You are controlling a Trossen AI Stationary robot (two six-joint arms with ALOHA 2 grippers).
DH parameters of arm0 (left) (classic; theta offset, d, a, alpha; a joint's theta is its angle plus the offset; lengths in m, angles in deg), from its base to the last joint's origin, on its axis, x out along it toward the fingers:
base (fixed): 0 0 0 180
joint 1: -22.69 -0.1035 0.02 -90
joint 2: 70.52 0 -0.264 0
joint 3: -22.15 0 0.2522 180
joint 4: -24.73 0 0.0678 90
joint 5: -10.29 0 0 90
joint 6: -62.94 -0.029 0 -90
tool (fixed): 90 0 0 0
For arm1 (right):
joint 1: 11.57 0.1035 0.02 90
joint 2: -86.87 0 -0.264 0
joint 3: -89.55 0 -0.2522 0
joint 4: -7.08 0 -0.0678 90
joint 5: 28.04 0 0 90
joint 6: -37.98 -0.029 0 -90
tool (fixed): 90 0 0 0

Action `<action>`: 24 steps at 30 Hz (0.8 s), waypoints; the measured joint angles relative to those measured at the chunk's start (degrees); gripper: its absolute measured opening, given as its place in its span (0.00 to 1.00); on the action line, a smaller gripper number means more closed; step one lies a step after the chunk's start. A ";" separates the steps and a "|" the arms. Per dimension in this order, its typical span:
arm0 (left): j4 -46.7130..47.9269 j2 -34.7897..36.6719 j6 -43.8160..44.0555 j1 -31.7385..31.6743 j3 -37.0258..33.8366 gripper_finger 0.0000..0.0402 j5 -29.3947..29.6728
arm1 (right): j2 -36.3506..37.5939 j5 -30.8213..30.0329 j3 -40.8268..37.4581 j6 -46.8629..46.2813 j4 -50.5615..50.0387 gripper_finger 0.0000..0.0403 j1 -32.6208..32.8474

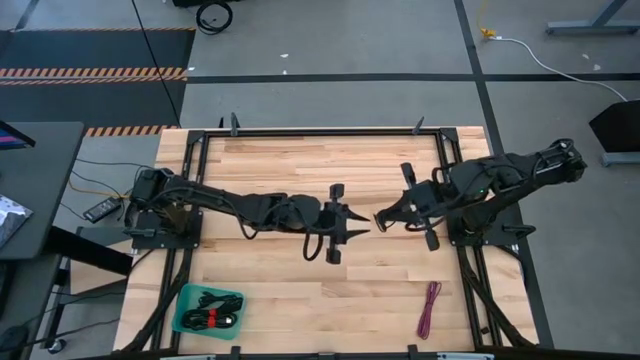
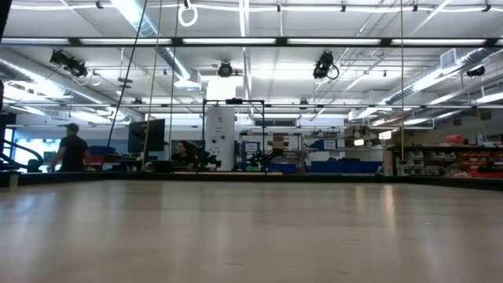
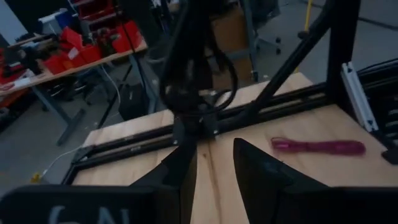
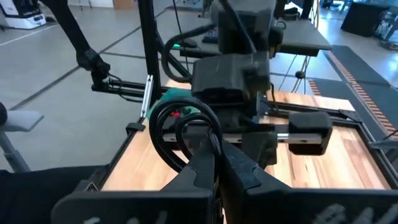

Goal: Pick and place USB-C Cables
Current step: Put the black charger cable into the green bin

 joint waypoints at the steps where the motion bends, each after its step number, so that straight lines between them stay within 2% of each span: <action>1: -0.83 -0.05 0.05 -0.09 0.00 0.28 -0.02 | 0.02 -0.06 0.00 0.02 -0.06 0.03 0.11; 5: -4.55 -0.03 0.63 -0.75 0.00 0.28 -0.01 | -0.04 0.44 0.00 -0.40 -1.07 0.03 -0.17; 9: -5.98 0.28 3.00 -0.75 0.00 0.31 -2.41 | -0.04 0.88 0.00 -0.50 -2.49 0.03 -0.16; 12: -5.76 0.32 4.56 -0.68 0.00 0.39 -3.12 | -0.04 0.88 0.00 -0.40 -2.40 0.03 -0.16; 19: -7.62 0.15 7.18 -0.79 0.00 0.64 -2.80 | -0.46 0.88 -0.02 -0.22 -2.22 0.03 -0.16; 24: -11.80 0.15 7.23 -0.77 0.00 0.74 -2.84 | -1.25 0.88 -0.04 0.43 -1.88 0.03 -0.16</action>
